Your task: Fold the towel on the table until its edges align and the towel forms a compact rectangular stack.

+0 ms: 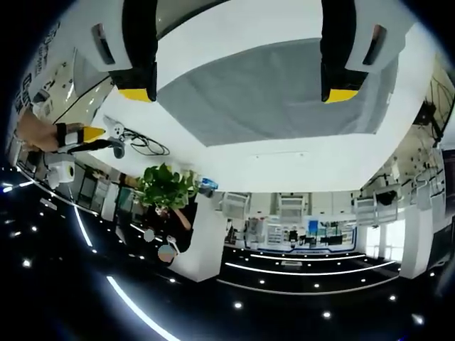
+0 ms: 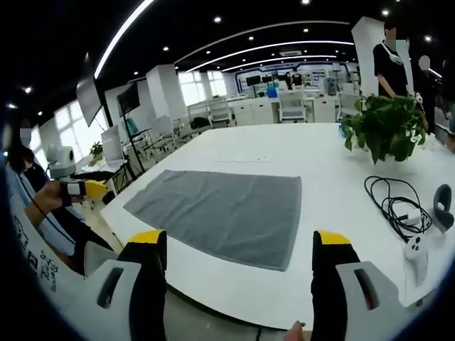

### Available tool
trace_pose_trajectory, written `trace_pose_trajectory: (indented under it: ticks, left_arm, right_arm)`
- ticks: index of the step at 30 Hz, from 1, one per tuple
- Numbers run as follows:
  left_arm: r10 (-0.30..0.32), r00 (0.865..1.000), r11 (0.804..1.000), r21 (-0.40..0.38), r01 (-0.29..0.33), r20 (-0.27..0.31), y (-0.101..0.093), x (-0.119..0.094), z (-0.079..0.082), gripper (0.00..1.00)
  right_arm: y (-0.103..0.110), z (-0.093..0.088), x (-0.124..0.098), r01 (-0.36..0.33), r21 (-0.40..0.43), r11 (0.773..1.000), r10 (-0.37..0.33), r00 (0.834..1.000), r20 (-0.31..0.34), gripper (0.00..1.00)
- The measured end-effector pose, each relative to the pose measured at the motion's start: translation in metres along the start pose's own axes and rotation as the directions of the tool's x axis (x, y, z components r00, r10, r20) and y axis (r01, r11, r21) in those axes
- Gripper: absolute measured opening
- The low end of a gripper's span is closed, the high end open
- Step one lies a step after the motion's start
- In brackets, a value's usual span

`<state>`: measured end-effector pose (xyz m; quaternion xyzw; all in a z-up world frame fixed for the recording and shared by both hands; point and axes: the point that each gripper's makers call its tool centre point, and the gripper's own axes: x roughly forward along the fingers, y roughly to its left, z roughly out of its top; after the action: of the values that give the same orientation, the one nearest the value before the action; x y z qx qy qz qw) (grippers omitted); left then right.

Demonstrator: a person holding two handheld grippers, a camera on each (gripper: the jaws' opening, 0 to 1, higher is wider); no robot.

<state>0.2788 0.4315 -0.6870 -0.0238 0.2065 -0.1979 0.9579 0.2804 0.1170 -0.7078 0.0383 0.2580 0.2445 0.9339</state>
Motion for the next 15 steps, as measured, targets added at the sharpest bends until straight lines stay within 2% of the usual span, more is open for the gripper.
trace_pose_trajectory:
  ticks: [15]
  left_arm:
    - [-0.014,1.000,1.000,-0.004,0.014,-0.013,-0.0047,0.0064,-0.0008,0.98]
  right_arm:
    - [-0.0107,0.0006,-0.0102,0.031,0.006,1.000,-0.031,1.000,0.003,0.84]
